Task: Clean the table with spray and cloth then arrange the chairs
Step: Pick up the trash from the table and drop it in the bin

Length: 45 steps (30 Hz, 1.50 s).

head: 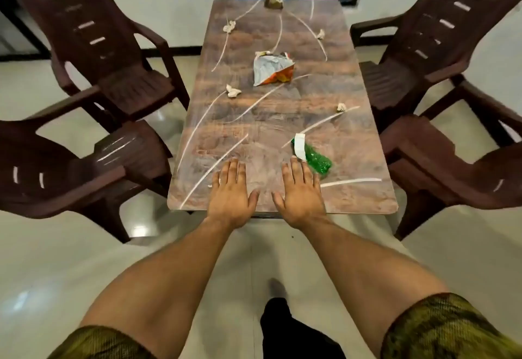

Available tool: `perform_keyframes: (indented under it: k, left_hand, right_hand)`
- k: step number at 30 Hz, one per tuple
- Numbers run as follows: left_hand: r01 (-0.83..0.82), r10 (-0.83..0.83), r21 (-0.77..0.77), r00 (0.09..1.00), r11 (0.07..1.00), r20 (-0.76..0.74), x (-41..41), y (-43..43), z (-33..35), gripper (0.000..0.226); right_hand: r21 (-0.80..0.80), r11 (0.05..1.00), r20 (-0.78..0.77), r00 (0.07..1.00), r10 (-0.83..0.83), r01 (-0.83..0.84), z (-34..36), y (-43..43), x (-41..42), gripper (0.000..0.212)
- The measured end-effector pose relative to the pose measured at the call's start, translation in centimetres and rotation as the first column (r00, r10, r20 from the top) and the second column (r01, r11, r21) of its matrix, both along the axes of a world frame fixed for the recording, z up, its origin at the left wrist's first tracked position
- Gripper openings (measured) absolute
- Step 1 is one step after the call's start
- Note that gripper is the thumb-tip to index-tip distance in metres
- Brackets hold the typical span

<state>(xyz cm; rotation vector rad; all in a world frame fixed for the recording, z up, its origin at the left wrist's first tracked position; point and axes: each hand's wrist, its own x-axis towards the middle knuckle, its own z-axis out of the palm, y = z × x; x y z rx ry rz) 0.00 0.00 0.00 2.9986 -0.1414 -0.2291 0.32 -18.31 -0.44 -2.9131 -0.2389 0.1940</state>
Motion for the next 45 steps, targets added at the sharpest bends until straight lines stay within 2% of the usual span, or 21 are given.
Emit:
perform_keyframes:
  k: [2, 7, 10, 13, 16, 18, 21, 25, 31, 37, 42, 45]
  left_hand:
    - [-0.056, 0.054, -0.039, 0.998, 0.998, -0.044, 1.7, -0.3, -0.7, 0.078]
    - [-0.109, 0.115, 0.040, 0.968, 0.993, -0.221, 5.6, 1.1, -3.5, 0.078]
    - [-0.138, 0.165, 0.097, 0.910, 0.986, -0.381, 7.3, 2.4, -4.8, 0.076]
    - [-0.196, 0.213, 0.087, 0.844, 0.977, -0.493, 8.3, 3.0, -6.1, 0.066]
    - [-0.176, 0.199, 0.093, 0.864, 0.980, -0.462, 7.9, 3.0, -7.2, 0.037]
    - [-0.156, 0.181, 0.093, 0.884, 0.983, -0.432, 7.1, 2.9, -7.6, 0.031]
    - [-0.144, 0.160, 0.069, 0.898, 0.987, -0.409, 6.1, 2.9, -8.0, 0.030]
    - [-0.123, 0.112, -0.009, 0.929, 0.992, -0.354, 5.2, 2.6, -8.3, 0.031]
    - [-0.092, 0.060, -0.109, 0.960, 0.990, -0.272, 4.3, 1.1, -4.6, 0.046]
    - [0.142, -0.183, -0.219, 0.967, 0.965, -0.180, 2.6, -2.9, -0.5, 0.043]
    - [0.320, -0.367, -0.236, 0.910, 0.918, -0.193, 0.2, -8.6, 1.3, 0.042]
    - [0.448, -0.495, -0.252, 0.852, 0.858, -0.173, -1.6, -14.2, 2.2, 0.043]
  right_hand:
    - [0.005, 1.000, -0.017, 1.000, -0.012, 0.012, -0.7, -0.7, 2.3, 0.076]
    - [-0.025, 0.999, -0.079, 0.997, -0.025, 0.023, -2.8, -2.6, 7.6, 0.072]
    - [-0.059, 0.997, -0.124, 0.991, -0.058, 0.051, -3.8, -4.1, 9.9, 0.073]
    - [-0.099, 0.992, -0.163, 0.982, -0.097, 0.082, -4.9, -5.8, 11.8, 0.070]
    - [-0.102, 0.988, -0.245, 0.960, -0.139, 0.118, -5.9, -7.1, 13.3, 0.059]
    - [-0.095, 0.988, -0.292, 0.945, -0.148, 0.125, -6.5, -7.5, 13.6, 0.045]
    - [-0.125, 0.985, -0.355, 0.922, -0.153, 0.115, -6.8, -7.4, 13.0, 0.037]
    - [-0.146, 0.983, -0.358, 0.921, -0.154, 0.108, -6.7, -6.6, 11.1, 0.033]
    - [-0.003, 0.990, -0.269, 0.954, -0.134, 0.138, -4.3, -5.2, 6.1, 0.040]
    - [-0.026, 0.970, -0.189, 0.952, -0.243, 0.242, -1.0, -6.2, -1.7, 0.040]
    - [-0.024, 0.928, -0.144, 0.917, -0.372, 0.373, 1.7, -8.8, -8.3, 0.042]
    - [-0.010, 0.866, -0.139, 0.857, -0.496, 0.500, 2.7, -12.0, -12.7, 0.042]
